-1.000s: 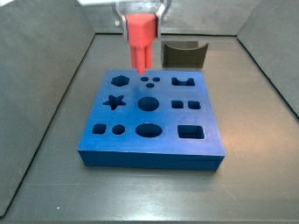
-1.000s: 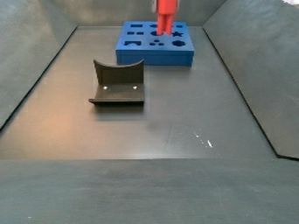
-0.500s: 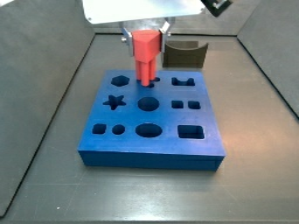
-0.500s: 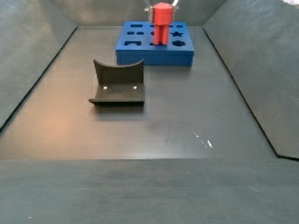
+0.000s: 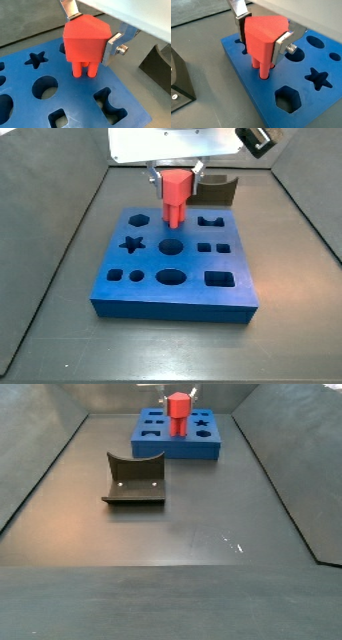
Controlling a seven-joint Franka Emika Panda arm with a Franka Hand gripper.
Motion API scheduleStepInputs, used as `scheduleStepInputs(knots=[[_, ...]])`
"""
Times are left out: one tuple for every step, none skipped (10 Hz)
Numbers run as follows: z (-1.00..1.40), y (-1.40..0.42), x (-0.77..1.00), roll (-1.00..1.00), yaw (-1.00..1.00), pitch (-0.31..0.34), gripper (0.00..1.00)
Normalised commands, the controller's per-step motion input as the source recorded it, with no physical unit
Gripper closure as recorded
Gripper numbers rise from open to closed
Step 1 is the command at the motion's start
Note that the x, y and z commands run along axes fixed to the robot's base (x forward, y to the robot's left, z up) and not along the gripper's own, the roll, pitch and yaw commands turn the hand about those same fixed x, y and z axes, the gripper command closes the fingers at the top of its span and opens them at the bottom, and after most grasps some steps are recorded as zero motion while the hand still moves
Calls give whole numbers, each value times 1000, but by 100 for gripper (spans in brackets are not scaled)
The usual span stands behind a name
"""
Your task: Insert the 3 prong object.
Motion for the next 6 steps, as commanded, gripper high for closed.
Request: scheduleStepInputs(knots=[[-180,0,0,33,0,0,100],[-231,0,0,73,0,0,100],[-240,0,0,93,0,0,100],[-271,0,0,126,0,0,100],[-297,0,0,110,0,0,100],[-331,0,0,89,0,0,100]])
